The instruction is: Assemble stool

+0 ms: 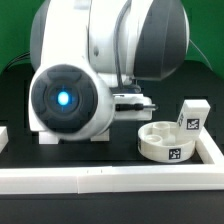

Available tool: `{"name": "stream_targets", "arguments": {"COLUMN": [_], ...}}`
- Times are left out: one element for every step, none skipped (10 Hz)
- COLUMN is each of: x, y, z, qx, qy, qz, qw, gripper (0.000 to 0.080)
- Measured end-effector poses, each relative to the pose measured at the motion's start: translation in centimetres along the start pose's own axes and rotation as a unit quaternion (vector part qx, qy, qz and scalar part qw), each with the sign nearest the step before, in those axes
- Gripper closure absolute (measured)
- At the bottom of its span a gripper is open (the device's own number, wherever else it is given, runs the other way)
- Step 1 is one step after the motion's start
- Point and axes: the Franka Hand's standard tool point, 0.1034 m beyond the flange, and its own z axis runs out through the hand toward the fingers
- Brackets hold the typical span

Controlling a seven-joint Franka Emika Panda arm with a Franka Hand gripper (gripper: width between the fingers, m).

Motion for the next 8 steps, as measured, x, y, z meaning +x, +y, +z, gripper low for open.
{"name": "stream_targets", "arguments": {"x": [0.2,0.4,0.9,1.3,1.5,1.6,1.6,1.6], "y": [-0.1,0.0,0.1,0.2,0.3,0.3,0.2,0.2], "z": [-0.5,-0.2,0.4,1.0,1.3,1.4,1.5,1.5], "qx": [-0.002,-0.002,-0.002,-0.002,-0.002,-0.002,-0.002,-0.002], "qy": [0.011,0.008,0.002,-0.004,-0.006,-0.007,-0.007,-0.007], "qz": [-0.003,-0.002,-0.001,0.0,0.001,0.001,0.001,0.0], "qw": [1.0,1.0,1.0,1.0,1.0,1.0,1.0,1.0], "gripper": [0.0151,0.0151,0.0151,0.0151,0.0151,0.0151,0.0151,0.0276]}}
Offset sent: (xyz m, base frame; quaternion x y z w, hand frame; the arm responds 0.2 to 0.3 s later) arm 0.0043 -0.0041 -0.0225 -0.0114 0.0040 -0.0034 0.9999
